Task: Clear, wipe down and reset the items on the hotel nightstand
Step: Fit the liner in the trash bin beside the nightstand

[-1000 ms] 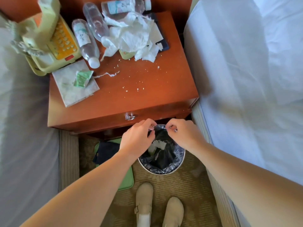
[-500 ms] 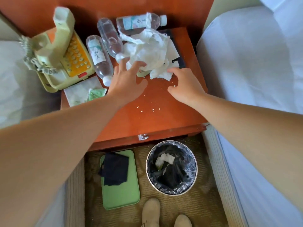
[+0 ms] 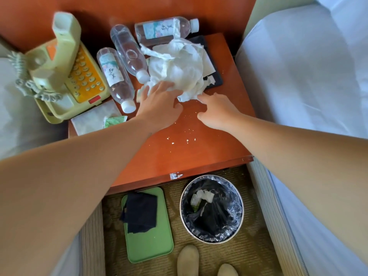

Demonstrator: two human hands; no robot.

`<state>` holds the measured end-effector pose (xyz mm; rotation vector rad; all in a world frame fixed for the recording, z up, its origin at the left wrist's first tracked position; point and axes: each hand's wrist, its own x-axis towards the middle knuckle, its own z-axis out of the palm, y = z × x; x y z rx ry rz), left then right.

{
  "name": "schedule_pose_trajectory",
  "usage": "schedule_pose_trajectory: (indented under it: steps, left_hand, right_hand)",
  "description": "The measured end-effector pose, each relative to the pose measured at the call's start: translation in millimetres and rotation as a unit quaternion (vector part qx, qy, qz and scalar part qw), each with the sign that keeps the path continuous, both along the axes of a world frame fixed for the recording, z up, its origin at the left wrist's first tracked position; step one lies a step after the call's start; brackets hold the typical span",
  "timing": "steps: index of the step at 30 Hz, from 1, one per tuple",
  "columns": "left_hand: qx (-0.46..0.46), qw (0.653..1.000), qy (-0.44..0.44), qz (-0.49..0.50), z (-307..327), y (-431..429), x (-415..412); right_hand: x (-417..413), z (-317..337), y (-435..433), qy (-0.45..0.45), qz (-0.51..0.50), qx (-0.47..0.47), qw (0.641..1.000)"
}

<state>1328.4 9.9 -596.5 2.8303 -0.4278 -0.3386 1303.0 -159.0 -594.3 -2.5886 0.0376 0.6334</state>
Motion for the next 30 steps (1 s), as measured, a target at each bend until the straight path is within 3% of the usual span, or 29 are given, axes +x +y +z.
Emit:
schedule_pose_trajectory:
  steps: [8, 20, 26, 30]
  left_hand:
    - [-0.090, 0.995, -0.039, 0.009, 20.2, -3.5, -26.7]
    - [-0.171, 0.983, 0.018, 0.059, 28.2, -13.8, -92.5]
    - [-0.195, 0.978, -0.043, 0.062, 35.5, -21.1, -106.2]
    - [-0.263, 0.957, -0.075, 0.099, 48.6, -24.8, -102.6]
  right_hand:
    - [-24.3, 21.1, -3.0, -0.126, -0.044, 0.072, 0.988]
    - [-84.8, 26.0, -33.8, -0.090, -0.102, 0.087, 0.987]
    - [-106.9, 33.5, -40.3, -0.037, -0.072, 0.134, 0.988]
    - [-108.1, 35.1, -30.4, -0.084, -0.065, 0.142, 0.984]
